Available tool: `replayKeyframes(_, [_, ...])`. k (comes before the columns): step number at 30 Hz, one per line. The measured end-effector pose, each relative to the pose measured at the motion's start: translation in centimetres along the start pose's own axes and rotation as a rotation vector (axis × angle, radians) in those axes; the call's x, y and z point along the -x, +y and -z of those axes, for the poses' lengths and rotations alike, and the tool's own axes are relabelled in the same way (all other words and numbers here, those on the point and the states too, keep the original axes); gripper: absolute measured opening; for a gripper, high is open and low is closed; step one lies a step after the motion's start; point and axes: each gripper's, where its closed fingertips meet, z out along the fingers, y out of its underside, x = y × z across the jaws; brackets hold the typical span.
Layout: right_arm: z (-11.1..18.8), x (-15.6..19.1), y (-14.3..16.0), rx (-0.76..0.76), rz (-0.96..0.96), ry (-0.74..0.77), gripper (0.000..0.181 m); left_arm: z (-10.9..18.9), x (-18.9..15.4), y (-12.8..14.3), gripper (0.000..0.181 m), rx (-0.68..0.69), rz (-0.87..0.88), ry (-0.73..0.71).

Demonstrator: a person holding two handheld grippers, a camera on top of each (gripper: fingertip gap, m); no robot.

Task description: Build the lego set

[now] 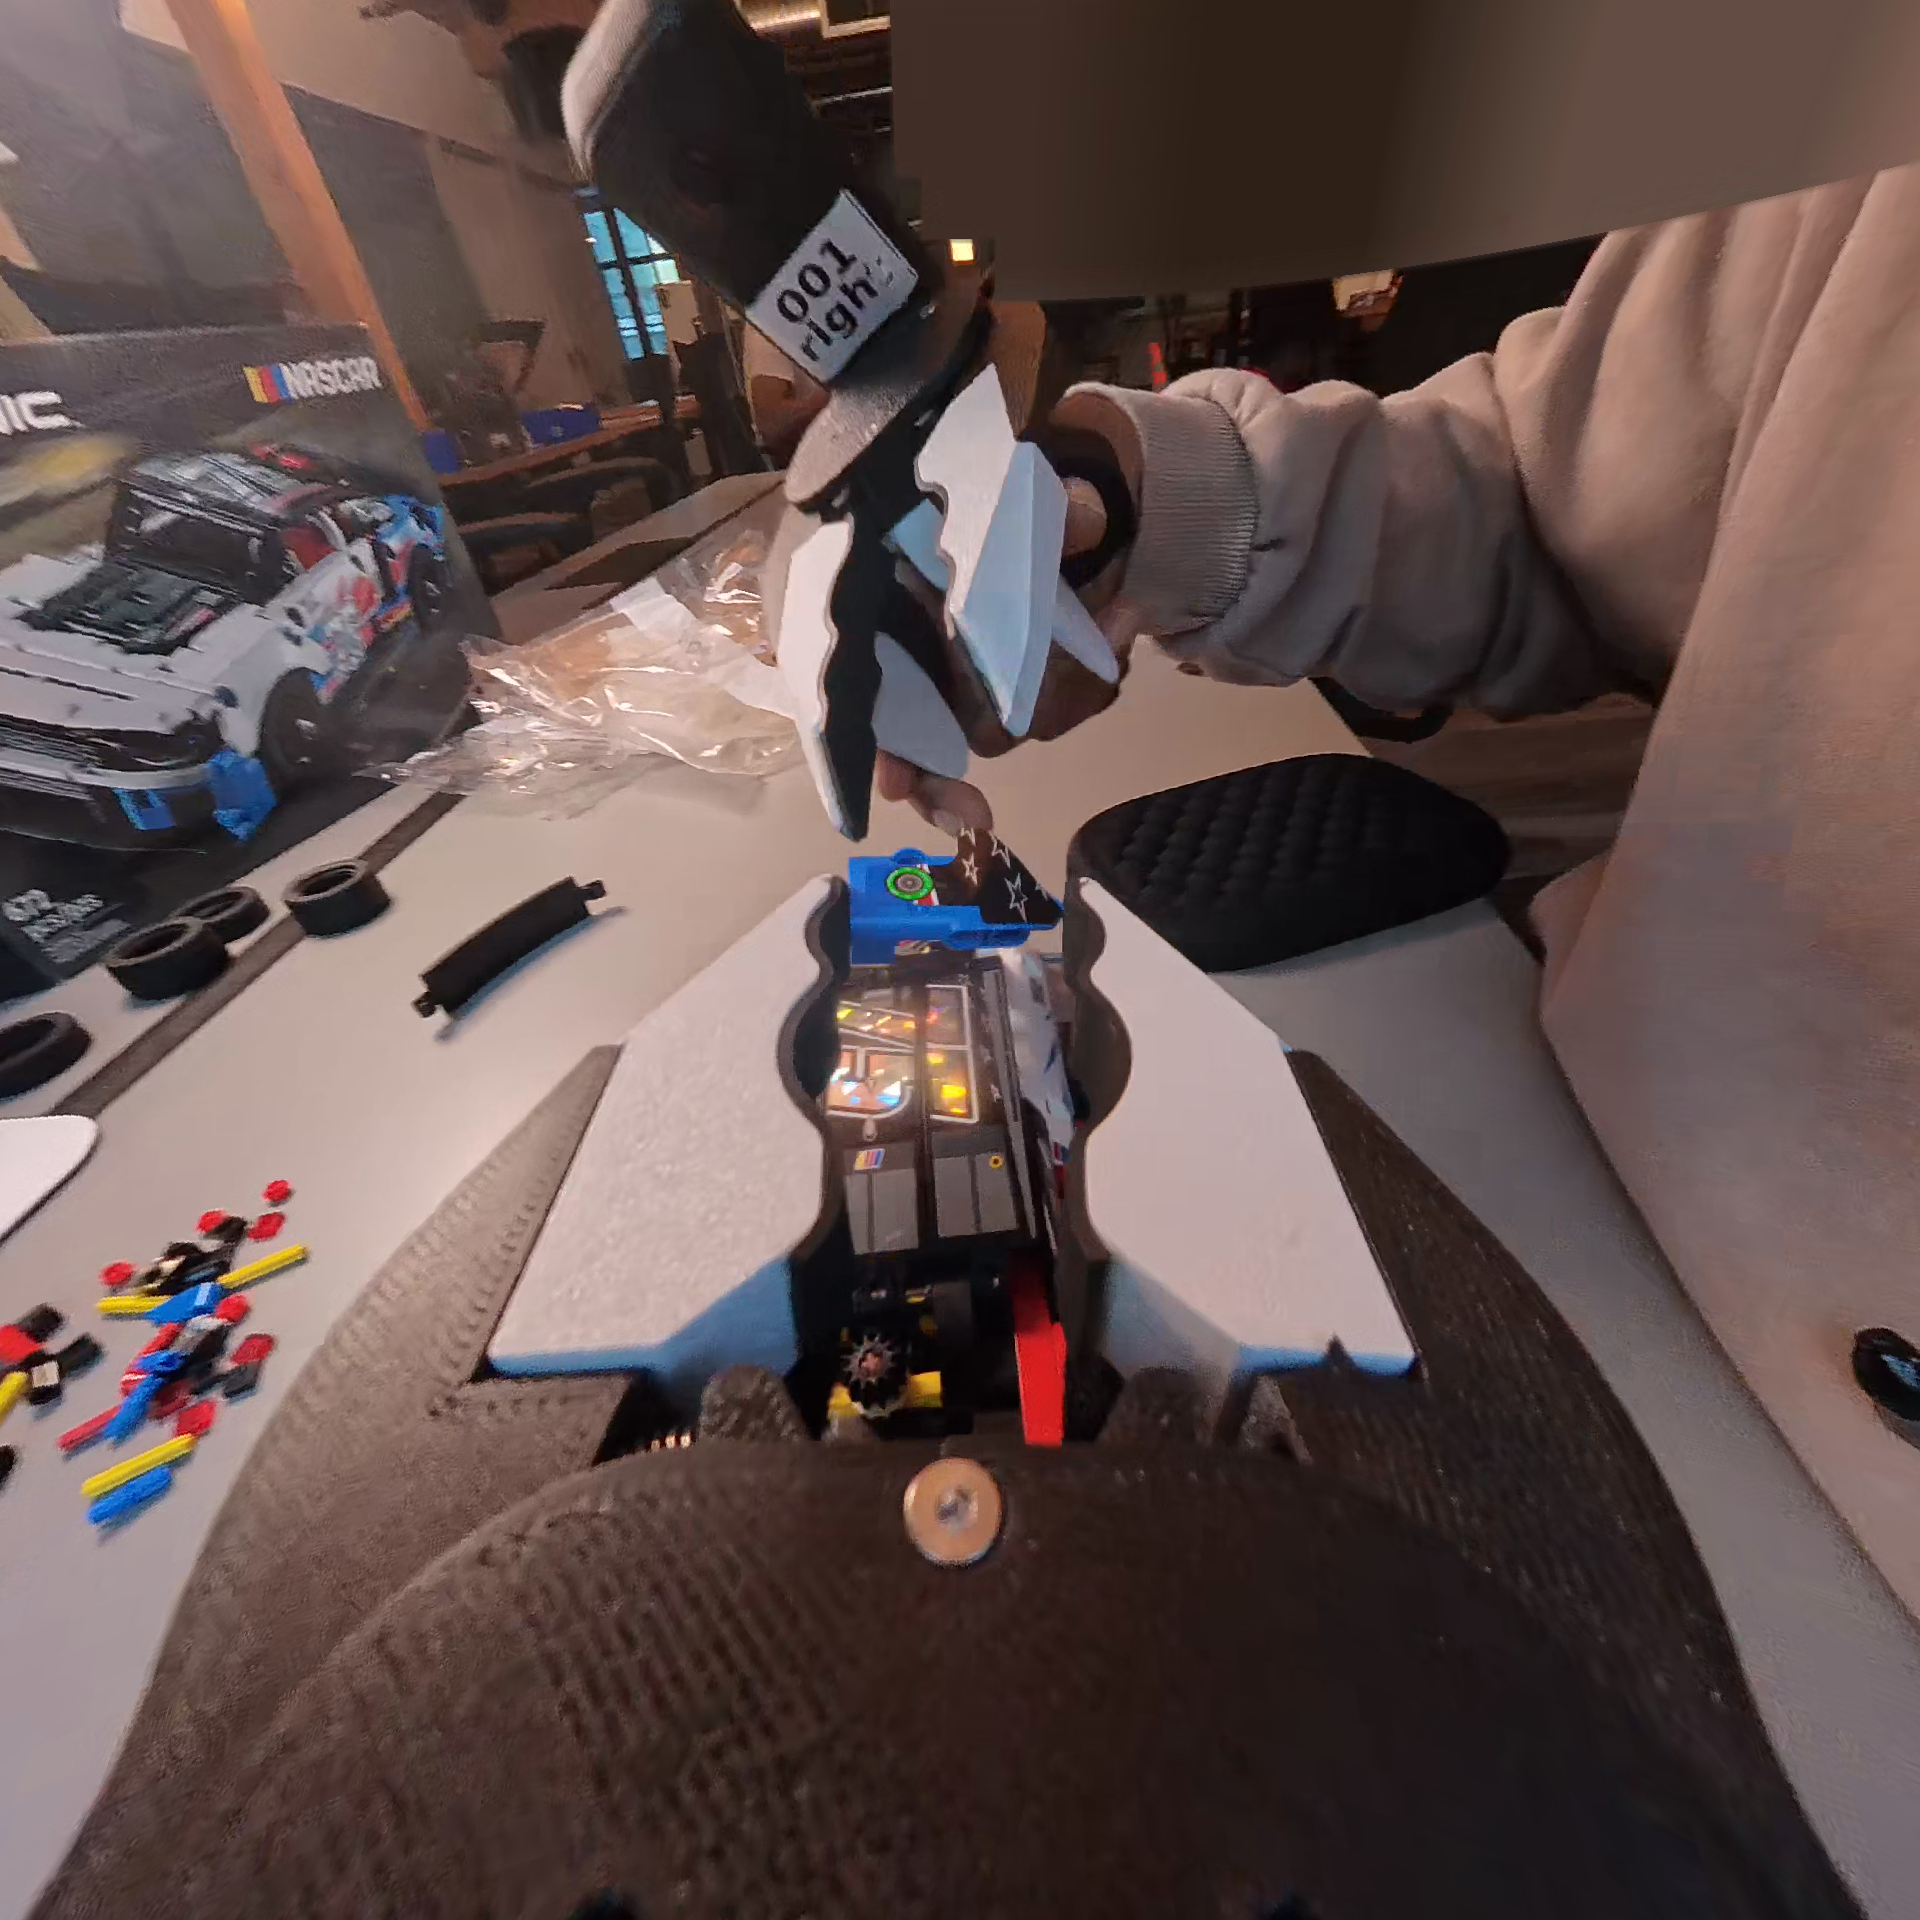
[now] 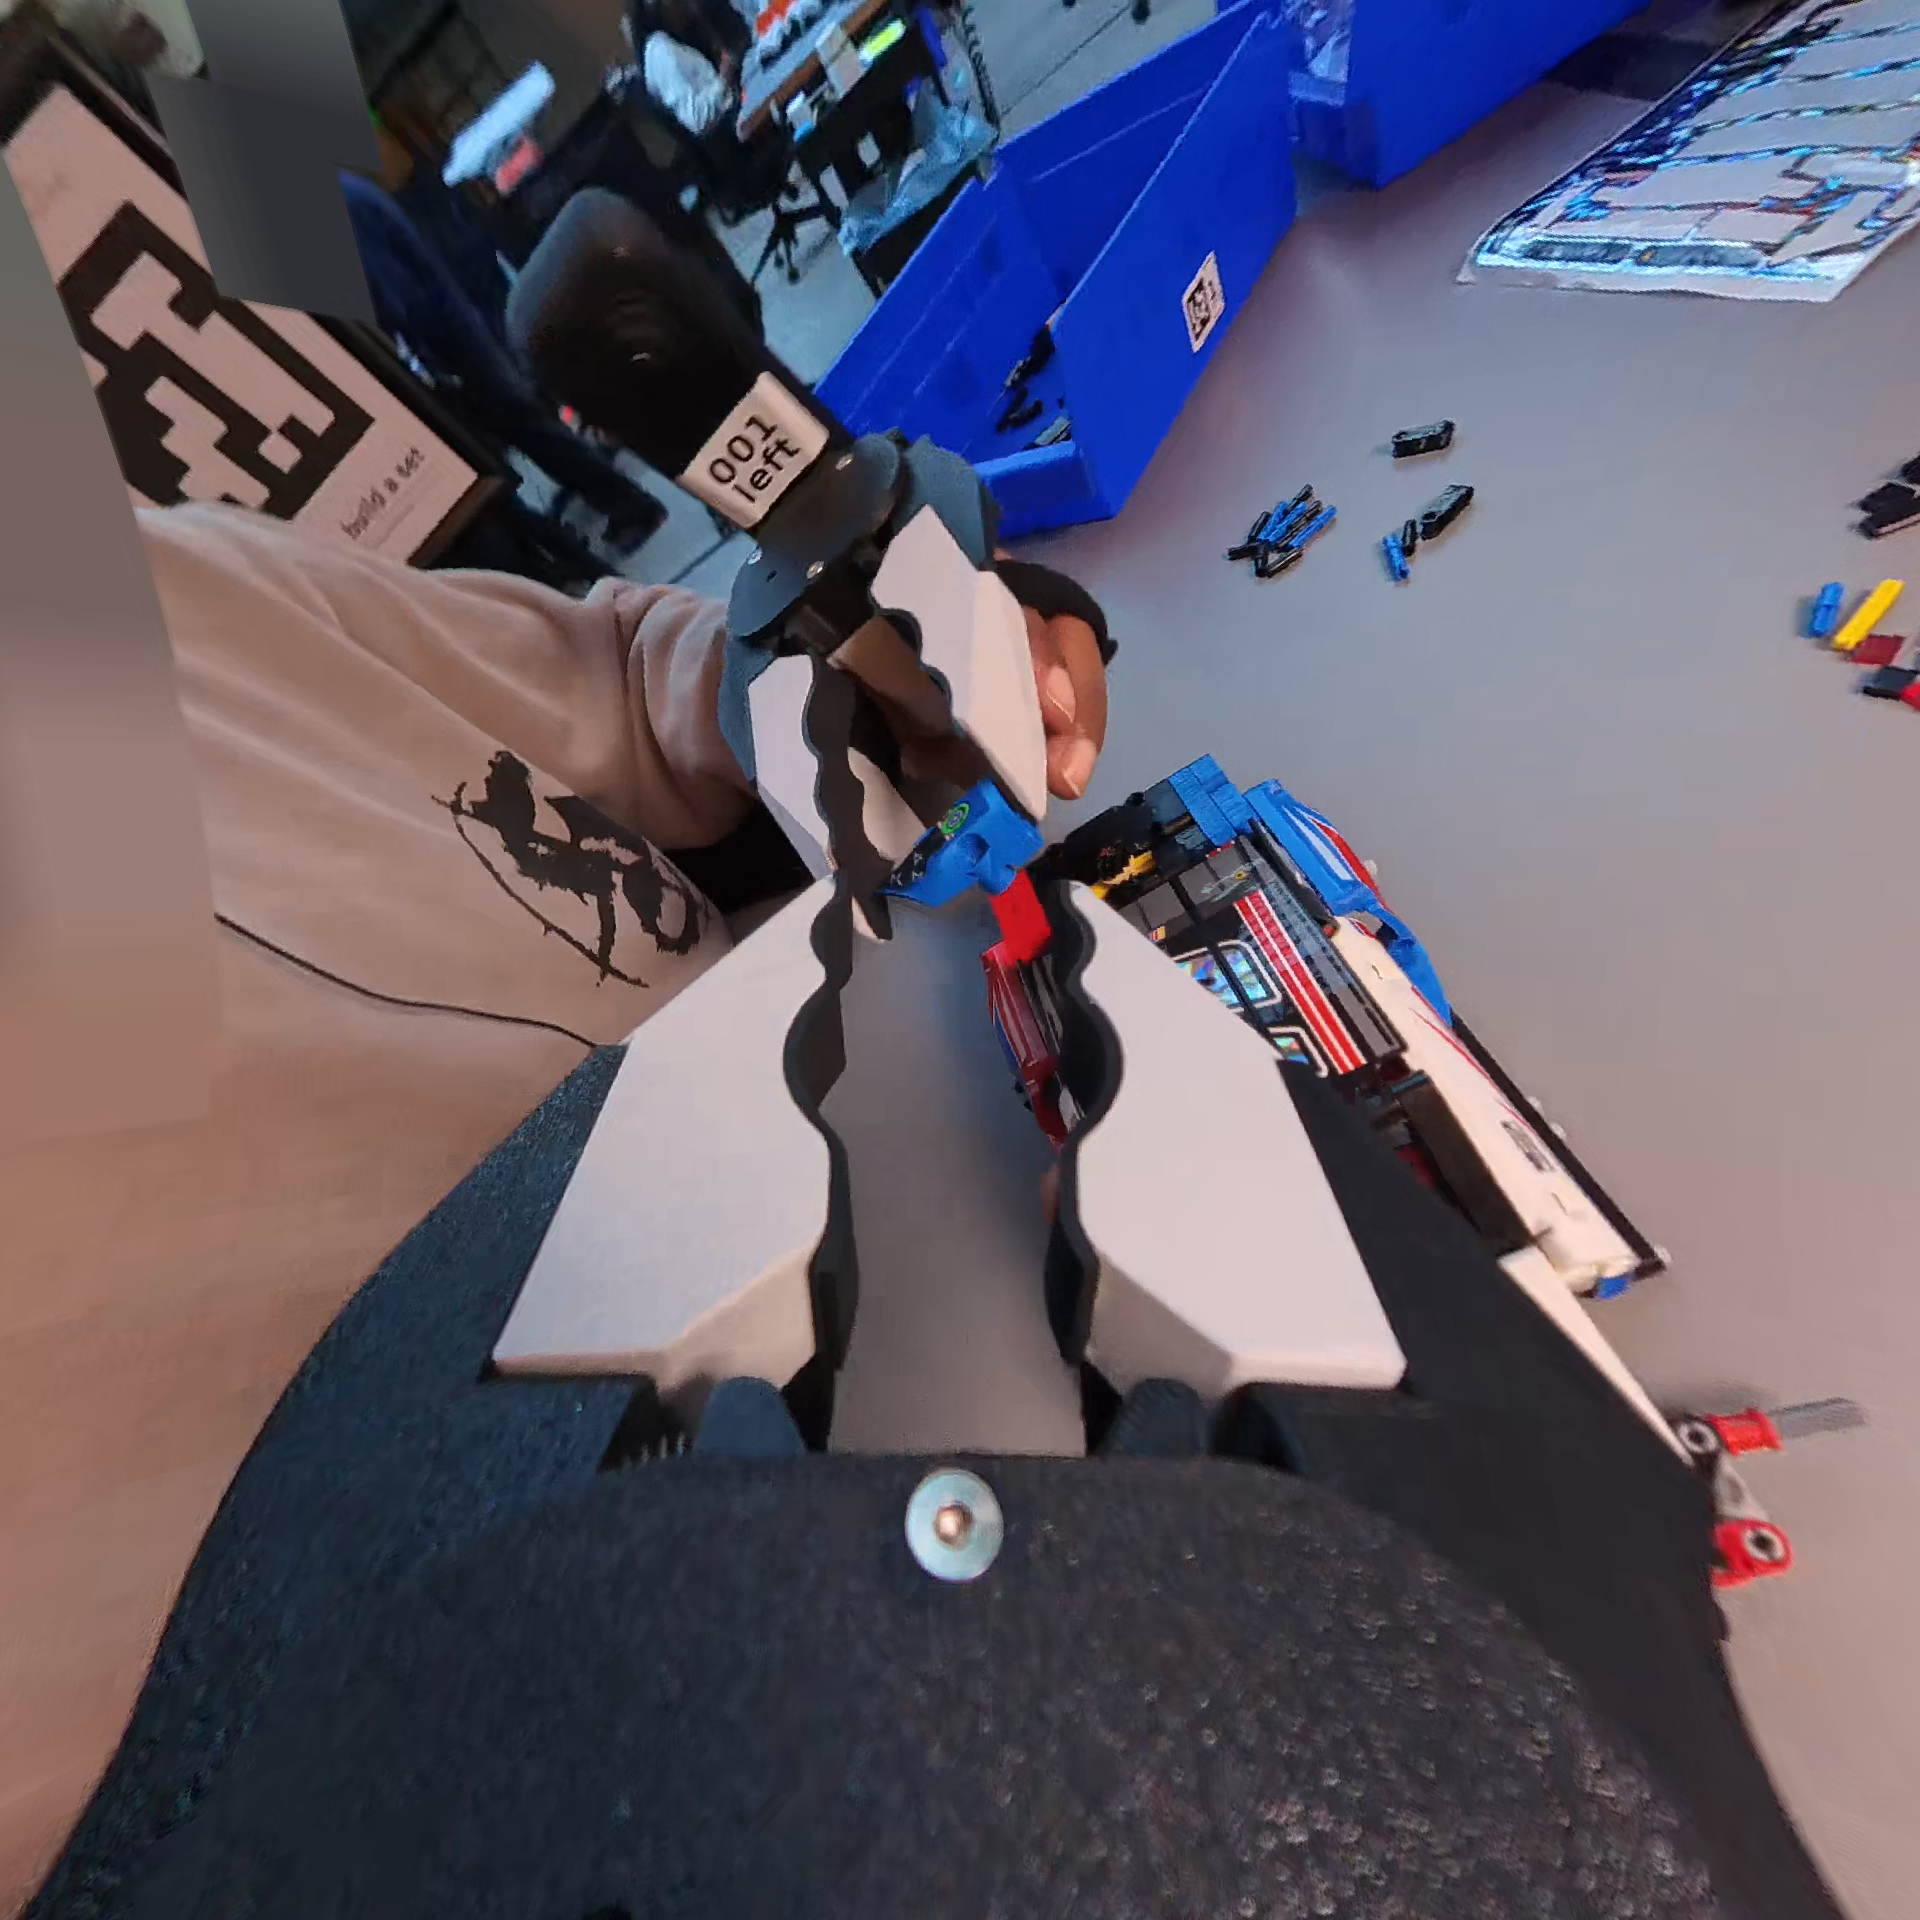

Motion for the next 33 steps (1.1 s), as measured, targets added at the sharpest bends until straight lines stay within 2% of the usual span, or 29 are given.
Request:
replayKeyframes(8, [-1.9,0.3,-0.1,-0.215,-0.184,0.015,0.037,0.2,1.0,-1.2,0.038,0.009,-0.181,-0.161])
replayKeyframes(12, [-2.4,0.6,-0.4,-0.264,-0.188,0.017,0.028,0.3,1.0,-1.6,0.038,0.009,-0.218,-0.191])
replayKeyframes(21, [-2.1,1.0,-1.0,-0.277,-0.174,0.03,0.014,0.5,1.1,-2.3,0.038,-0.007,-0.258,-0.223])
replayKeyframes(31, [-1.1,1.3,-1.4,-0.289,-0.184,-0.012,0.004,0.7,0.9,-3.1,0.038,-0.042,-0.277,-0.238])
replayKeyframes(33, [-1.1,1.7,-1.5,-0.293,-0.186,-0.036,0.008,0.7,0.9,-3.1,0.038,-0.044,-0.281,-0.239])
